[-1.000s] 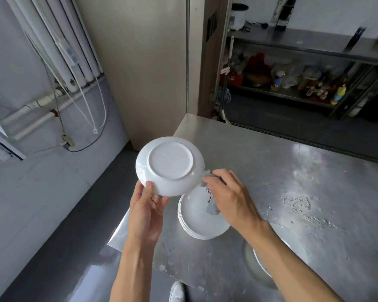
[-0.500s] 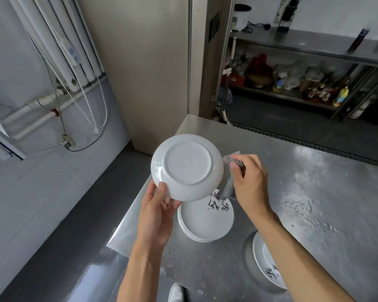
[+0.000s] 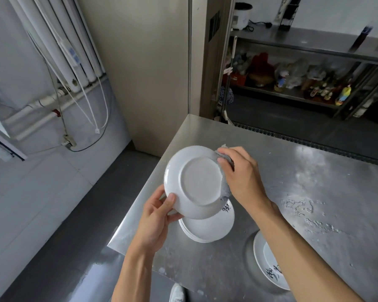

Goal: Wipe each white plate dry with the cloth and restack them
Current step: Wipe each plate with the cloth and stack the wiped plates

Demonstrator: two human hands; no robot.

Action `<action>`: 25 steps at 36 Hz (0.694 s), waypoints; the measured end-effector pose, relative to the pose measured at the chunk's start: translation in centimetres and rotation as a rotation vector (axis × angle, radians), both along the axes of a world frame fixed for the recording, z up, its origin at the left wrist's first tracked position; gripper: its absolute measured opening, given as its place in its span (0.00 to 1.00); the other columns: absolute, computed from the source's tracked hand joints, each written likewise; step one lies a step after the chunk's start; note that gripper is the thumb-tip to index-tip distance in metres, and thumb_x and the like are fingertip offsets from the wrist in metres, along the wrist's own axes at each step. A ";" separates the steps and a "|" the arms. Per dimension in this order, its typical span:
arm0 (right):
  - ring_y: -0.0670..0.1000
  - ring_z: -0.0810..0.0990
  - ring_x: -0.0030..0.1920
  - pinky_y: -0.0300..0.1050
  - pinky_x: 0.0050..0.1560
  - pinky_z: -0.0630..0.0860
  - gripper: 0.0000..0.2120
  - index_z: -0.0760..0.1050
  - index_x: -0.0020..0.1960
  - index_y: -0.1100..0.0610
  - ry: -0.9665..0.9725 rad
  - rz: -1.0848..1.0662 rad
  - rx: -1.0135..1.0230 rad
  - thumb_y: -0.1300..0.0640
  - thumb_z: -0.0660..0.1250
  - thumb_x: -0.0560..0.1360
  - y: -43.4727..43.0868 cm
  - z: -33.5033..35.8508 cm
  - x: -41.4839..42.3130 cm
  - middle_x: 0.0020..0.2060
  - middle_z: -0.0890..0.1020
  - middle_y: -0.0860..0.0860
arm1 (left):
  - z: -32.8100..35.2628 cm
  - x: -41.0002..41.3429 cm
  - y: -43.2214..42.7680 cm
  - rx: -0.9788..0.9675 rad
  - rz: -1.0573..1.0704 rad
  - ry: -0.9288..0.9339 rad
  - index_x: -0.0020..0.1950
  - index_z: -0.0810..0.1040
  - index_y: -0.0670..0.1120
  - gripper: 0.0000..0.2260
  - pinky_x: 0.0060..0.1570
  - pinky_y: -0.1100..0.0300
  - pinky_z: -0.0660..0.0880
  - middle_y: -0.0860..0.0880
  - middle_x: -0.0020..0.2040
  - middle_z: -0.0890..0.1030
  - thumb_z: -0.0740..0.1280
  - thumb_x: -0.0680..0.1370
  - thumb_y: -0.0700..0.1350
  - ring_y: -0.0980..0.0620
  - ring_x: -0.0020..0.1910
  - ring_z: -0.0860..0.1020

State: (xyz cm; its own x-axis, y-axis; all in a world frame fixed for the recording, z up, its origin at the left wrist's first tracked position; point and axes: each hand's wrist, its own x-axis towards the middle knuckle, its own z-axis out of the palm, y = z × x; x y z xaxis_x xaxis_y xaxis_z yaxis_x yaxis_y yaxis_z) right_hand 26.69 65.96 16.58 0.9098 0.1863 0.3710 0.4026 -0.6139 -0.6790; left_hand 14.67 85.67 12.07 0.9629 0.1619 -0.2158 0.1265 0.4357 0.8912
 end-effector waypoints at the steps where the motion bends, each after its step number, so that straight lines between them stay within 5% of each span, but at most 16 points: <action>1: 0.48 0.78 0.57 0.43 0.60 0.75 0.11 0.81 0.62 0.56 -0.001 0.006 -0.013 0.60 0.66 0.81 0.3 0.2 0.1 0.56 0.79 0.49 | 0.1 0.0 -0.2 0.022 -0.015 0.006 0.66 0.83 0.54 0.16 0.61 0.36 0.81 0.37 0.62 0.83 0.69 0.78 0.48 0.39 0.57 0.82; 8: 0.54 0.78 0.59 0.45 0.64 0.72 0.11 0.81 0.61 0.60 -0.032 0.150 -0.057 0.63 0.67 0.80 3.4 1.9 -1.0 0.57 0.81 0.54 | 0.2 0.5 -1.7 0.207 -0.101 -0.056 0.68 0.81 0.54 0.13 0.49 0.58 0.82 0.44 0.58 0.86 0.66 0.84 0.48 0.46 0.57 0.85; 15: 0.54 0.76 0.60 0.46 0.64 0.72 0.11 0.80 0.61 0.59 -0.049 0.408 -0.124 0.63 0.66 0.80 5.3 0.3 -3.4 0.57 0.79 0.51 | 0.2 1.4 -2.1 0.152 0.111 -0.054 0.62 0.84 0.54 0.10 0.48 0.55 0.82 0.44 0.56 0.87 0.66 0.85 0.45 0.47 0.51 0.86; 25: 0.51 0.74 0.52 0.47 0.53 0.76 0.12 0.76 0.61 0.54 -0.200 0.488 -0.259 0.64 0.67 0.79 4.5 -2.7 -4.9 0.54 0.74 0.47 | 0.0 0.9 -1.2 -0.158 0.340 -0.005 0.66 0.81 0.46 0.11 0.49 0.57 0.83 0.41 0.59 0.85 0.62 0.87 0.44 0.46 0.53 0.86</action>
